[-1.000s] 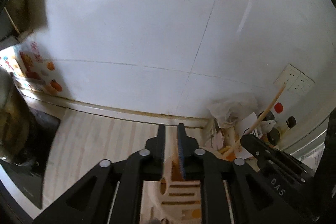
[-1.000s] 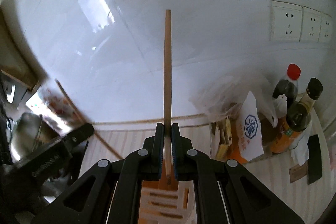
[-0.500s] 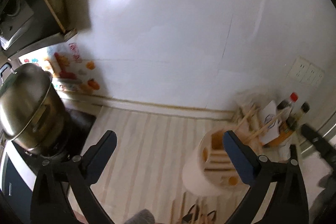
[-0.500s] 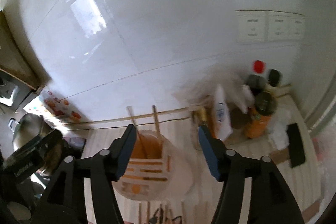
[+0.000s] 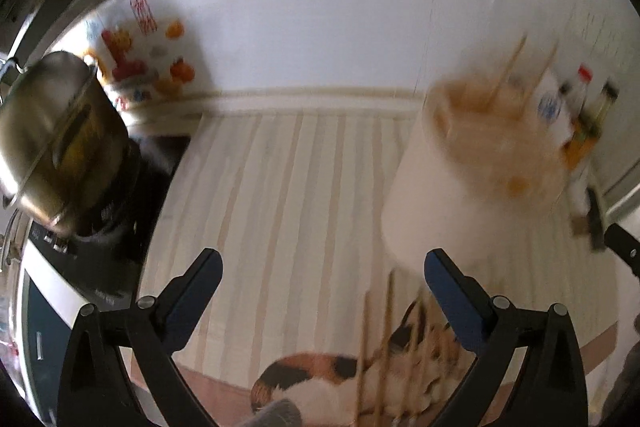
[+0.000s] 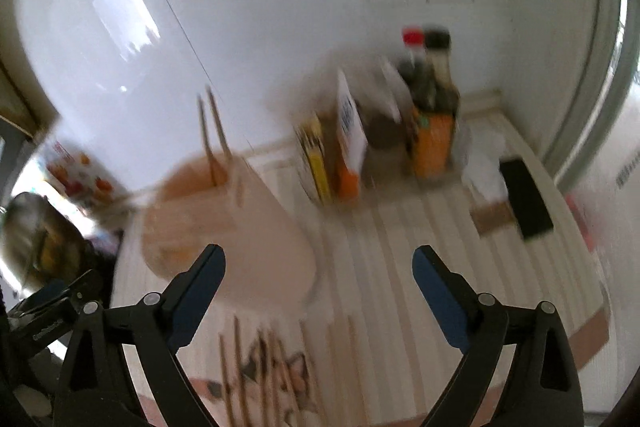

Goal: Organize utensils
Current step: 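Grasp a chopstick with the left tool while the right tool grasps another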

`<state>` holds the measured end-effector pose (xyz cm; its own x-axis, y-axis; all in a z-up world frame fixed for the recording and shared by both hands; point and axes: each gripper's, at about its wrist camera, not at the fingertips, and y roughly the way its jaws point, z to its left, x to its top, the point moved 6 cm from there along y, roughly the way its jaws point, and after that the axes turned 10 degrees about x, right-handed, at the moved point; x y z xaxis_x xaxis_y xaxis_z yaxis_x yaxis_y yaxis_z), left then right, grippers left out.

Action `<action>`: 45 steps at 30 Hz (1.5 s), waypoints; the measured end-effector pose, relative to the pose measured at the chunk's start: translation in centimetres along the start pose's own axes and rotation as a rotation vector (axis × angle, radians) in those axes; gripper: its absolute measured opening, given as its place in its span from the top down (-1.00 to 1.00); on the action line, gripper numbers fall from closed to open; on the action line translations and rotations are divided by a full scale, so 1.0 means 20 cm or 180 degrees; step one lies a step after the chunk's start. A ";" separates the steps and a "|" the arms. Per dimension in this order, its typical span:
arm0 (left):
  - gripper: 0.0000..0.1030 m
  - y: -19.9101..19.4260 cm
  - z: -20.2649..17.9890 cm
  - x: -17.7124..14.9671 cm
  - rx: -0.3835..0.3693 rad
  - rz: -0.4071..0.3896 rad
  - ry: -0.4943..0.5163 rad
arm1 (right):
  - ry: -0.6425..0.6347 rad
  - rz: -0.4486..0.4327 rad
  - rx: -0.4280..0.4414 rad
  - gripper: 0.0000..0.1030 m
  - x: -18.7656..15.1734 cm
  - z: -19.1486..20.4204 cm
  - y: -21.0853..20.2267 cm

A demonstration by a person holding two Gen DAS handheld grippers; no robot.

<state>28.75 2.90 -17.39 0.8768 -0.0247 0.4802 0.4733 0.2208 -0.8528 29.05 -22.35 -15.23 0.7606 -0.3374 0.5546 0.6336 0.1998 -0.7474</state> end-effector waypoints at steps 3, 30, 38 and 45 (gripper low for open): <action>-1.00 0.12 -0.03 -0.14 0.0065 0.0208 0.0111 | 0.0045 0.0235 -0.0084 -0.87 -0.13 -0.07 0.09; 0.91 0.66 -0.26 -0.70 -0.0246 0.1309 0.0643 | 0.0025 0.1849 -0.0443 0.87 -0.91 -0.39 0.63; 0.91 0.66 -0.27 -0.71 -0.0272 0.1328 0.0645 | -0.0090 0.1965 -0.0493 0.87 -1.02 -0.41 0.55; 0.90 0.66 -0.27 -0.69 -0.0279 0.1333 0.0631 | -0.0157 0.1985 -0.0613 0.87 -1.01 -0.37 0.59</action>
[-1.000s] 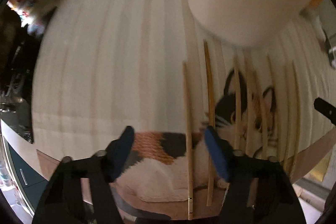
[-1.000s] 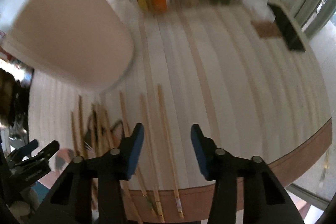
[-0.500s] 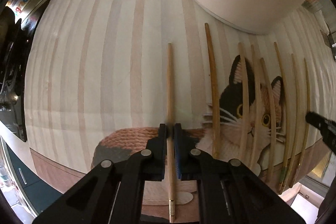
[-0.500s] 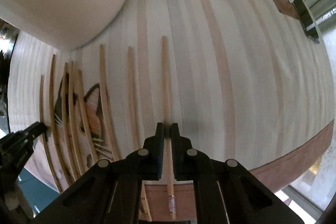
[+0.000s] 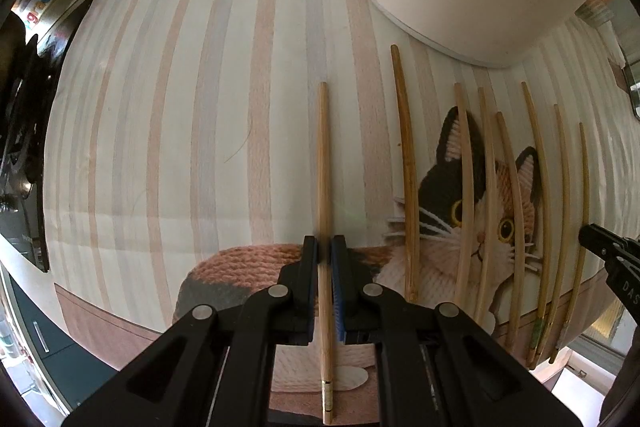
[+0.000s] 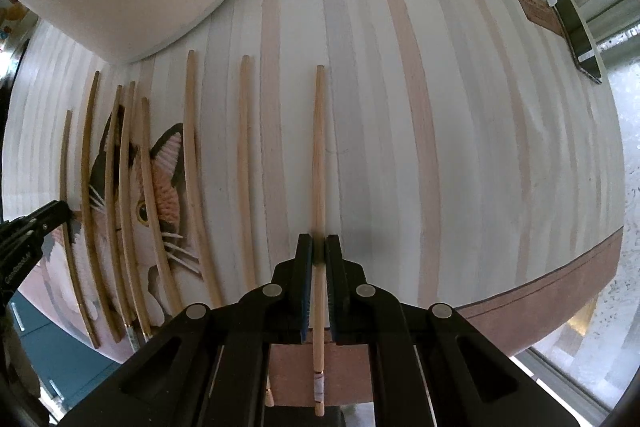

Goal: Organize utensils
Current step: 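Grasp a chopstick with the left tool while the right tool grasps another, then lift both chopsticks and carry them over the pink utensil holder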

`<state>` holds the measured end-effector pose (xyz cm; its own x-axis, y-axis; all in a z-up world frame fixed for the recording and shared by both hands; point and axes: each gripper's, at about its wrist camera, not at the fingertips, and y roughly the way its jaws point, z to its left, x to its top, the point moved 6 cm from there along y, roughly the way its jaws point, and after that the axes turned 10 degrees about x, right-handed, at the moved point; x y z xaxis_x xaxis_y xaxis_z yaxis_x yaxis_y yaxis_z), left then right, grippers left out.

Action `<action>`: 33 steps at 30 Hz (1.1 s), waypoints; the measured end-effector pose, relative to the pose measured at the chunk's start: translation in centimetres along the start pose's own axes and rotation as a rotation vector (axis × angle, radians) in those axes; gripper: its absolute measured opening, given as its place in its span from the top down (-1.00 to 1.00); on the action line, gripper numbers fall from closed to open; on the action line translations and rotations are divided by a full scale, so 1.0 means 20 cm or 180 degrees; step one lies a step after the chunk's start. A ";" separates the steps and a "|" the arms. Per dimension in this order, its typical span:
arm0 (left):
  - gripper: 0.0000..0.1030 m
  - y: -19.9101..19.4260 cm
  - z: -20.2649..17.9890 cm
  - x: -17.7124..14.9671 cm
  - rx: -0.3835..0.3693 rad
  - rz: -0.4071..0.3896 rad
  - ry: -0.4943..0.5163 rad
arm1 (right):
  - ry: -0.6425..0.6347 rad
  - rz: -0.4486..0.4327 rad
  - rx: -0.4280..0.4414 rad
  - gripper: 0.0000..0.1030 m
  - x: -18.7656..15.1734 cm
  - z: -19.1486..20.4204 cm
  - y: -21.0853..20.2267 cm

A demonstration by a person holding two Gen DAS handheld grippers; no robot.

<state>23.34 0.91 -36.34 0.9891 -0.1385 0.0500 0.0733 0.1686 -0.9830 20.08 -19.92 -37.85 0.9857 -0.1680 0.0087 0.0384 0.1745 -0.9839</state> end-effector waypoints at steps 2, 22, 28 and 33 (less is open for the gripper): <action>0.90 0.00 0.00 0.00 -0.0006 0.0010 -0.0008 | -0.0005 0.0025 -0.0015 0.87 0.02 0.02 0.01; 0.92 -0.59 0.22 0.18 0.0220 -0.1059 -0.0521 | 0.0075 -0.0789 0.0053 0.87 0.26 0.15 -0.34; 0.92 -1.02 0.31 0.31 -0.0009 -0.1606 -0.0763 | 0.0110 -0.1295 0.0266 0.87 0.34 0.17 -0.68; 0.92 -1.40 0.36 0.40 -0.0431 -0.1952 -0.0959 | 0.0075 -0.1770 0.0527 0.87 0.42 0.21 -1.05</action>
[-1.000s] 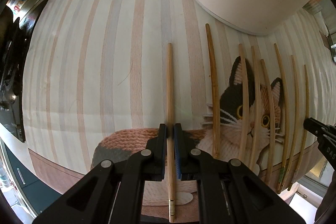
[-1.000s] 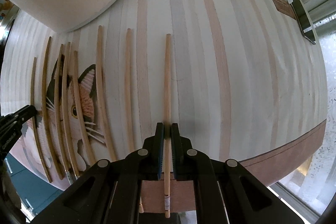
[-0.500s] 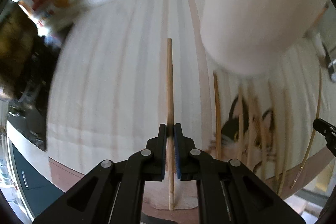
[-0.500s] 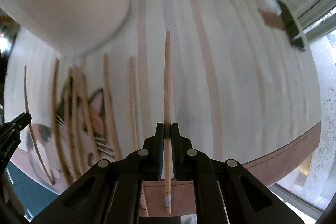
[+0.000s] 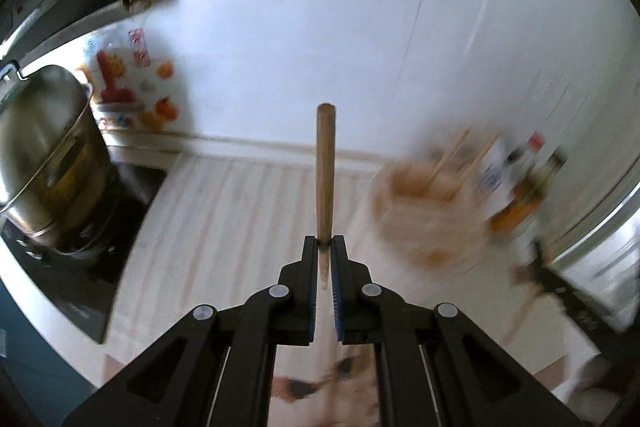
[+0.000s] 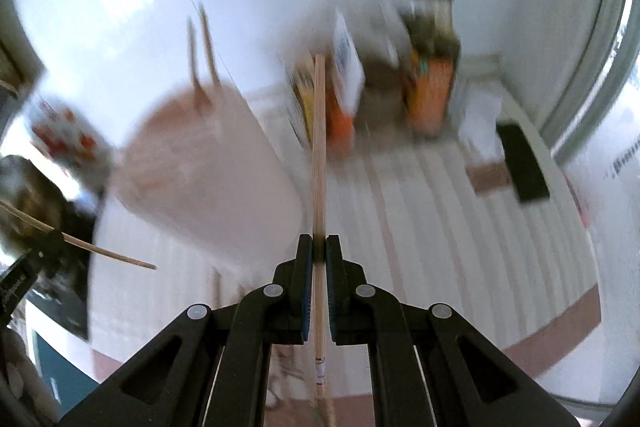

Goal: Organize utensils
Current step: 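Lift both chopsticks and carry them over the pink utensil holder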

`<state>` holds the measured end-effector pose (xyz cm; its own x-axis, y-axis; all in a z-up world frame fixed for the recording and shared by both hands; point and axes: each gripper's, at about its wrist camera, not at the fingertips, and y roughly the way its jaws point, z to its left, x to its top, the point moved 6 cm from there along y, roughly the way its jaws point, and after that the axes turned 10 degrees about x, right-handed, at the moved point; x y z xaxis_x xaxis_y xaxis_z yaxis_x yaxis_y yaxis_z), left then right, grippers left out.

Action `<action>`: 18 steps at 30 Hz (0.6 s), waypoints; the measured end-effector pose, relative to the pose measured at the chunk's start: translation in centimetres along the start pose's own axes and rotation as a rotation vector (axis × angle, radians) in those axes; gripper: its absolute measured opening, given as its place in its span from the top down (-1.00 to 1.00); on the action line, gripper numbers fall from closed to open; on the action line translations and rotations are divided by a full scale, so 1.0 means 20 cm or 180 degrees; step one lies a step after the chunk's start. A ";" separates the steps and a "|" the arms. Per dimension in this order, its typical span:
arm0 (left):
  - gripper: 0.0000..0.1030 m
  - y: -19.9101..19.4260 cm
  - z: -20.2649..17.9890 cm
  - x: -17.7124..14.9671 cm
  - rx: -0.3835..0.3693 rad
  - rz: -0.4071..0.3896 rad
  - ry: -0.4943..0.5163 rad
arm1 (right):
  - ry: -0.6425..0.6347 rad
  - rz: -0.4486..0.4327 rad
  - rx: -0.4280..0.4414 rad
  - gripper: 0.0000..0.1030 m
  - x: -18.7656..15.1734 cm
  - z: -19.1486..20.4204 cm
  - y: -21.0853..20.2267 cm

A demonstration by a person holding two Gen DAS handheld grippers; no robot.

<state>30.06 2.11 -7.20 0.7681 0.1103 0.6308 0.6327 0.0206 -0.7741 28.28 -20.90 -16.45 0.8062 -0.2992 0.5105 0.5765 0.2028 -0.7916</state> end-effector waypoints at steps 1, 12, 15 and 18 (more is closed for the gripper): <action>0.92 -0.04 -0.01 0.05 -0.0069 -0.0049 -0.0029 | 0.0004 -0.0098 0.0065 0.87 0.06 0.03 -0.04; 0.93 -0.20 -0.18 0.49 -0.0449 -0.0421 -0.0200 | -0.0001 -0.0774 0.0446 0.87 0.63 0.29 -0.22; 0.93 -0.13 -0.25 0.53 -0.0390 -0.0401 -0.0087 | 0.0004 -0.0838 0.0479 0.87 0.74 0.32 -0.18; 0.93 -0.02 -0.31 0.53 -0.0336 -0.0288 0.0066 | 0.0000 -0.0881 0.0501 0.88 0.81 0.35 -0.10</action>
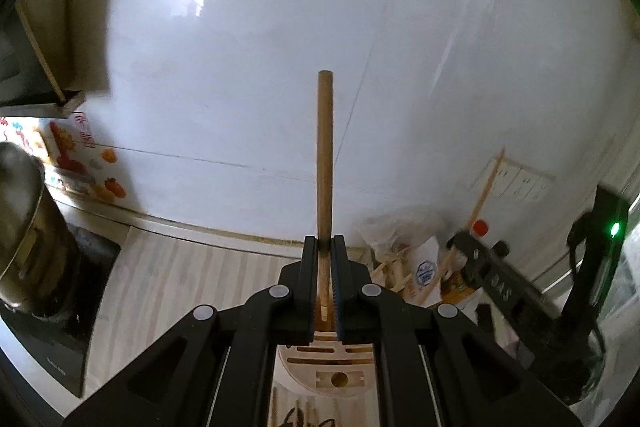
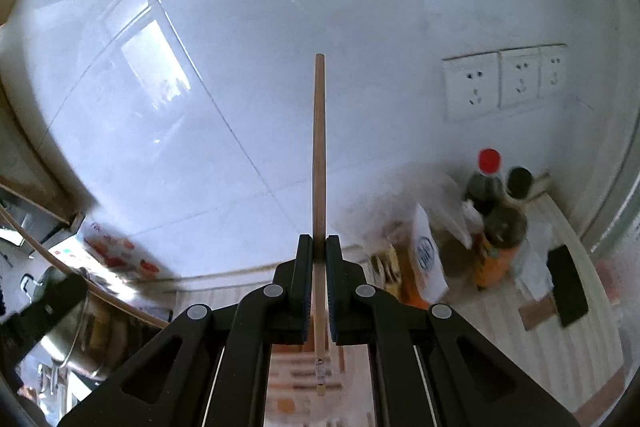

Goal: Organize utensils
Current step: 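Lift both chopsticks and carry them over the pink utensil holder, then drop the chopsticks into the holder by opening both tools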

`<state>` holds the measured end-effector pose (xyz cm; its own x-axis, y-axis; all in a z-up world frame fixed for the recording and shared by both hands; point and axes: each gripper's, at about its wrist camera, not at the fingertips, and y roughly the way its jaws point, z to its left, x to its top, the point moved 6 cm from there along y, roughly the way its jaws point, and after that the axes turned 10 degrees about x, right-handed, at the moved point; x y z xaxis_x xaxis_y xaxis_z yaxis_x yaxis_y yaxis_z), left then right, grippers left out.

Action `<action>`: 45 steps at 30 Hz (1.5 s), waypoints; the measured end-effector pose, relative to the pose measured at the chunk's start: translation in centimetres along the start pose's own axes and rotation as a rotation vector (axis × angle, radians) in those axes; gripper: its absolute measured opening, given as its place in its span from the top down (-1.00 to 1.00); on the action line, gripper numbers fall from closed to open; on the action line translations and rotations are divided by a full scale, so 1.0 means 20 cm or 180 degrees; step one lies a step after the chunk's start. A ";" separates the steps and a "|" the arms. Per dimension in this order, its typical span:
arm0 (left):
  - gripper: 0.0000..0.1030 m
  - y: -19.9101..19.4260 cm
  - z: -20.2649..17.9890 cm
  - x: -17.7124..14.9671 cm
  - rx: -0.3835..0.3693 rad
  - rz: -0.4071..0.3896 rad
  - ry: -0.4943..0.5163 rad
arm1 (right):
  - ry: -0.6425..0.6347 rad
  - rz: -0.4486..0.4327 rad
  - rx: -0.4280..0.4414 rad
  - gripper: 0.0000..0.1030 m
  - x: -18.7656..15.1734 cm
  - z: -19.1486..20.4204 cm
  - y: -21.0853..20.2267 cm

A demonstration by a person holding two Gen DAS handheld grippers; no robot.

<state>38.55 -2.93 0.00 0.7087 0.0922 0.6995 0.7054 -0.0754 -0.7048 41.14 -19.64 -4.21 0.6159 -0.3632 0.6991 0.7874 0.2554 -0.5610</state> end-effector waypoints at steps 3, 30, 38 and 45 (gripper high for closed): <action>0.93 0.13 -0.04 -0.04 0.0042 0.0173 0.0124 | 0.0004 -0.0041 0.0001 0.88 0.04 0.00 0.09; 0.90 0.47 0.08 -0.22 0.0222 0.0744 0.0000 | 0.0477 -0.1099 0.0126 0.87 -0.09 -0.18 0.22; 0.90 0.45 0.07 -0.24 0.0213 0.0740 0.0103 | 0.0309 -0.0957 0.0107 0.87 -0.18 -0.16 0.26; 0.78 0.34 0.08 -0.21 0.0143 0.0689 0.0063 | -0.0100 -0.0186 0.0262 0.85 -0.32 -0.07 0.29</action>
<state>40.42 -2.21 -7.90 0.8439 0.0593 0.5332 0.5359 -0.0470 -0.8430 41.75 -17.07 -12.57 0.5684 -0.3515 0.7439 0.8206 0.3078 -0.4816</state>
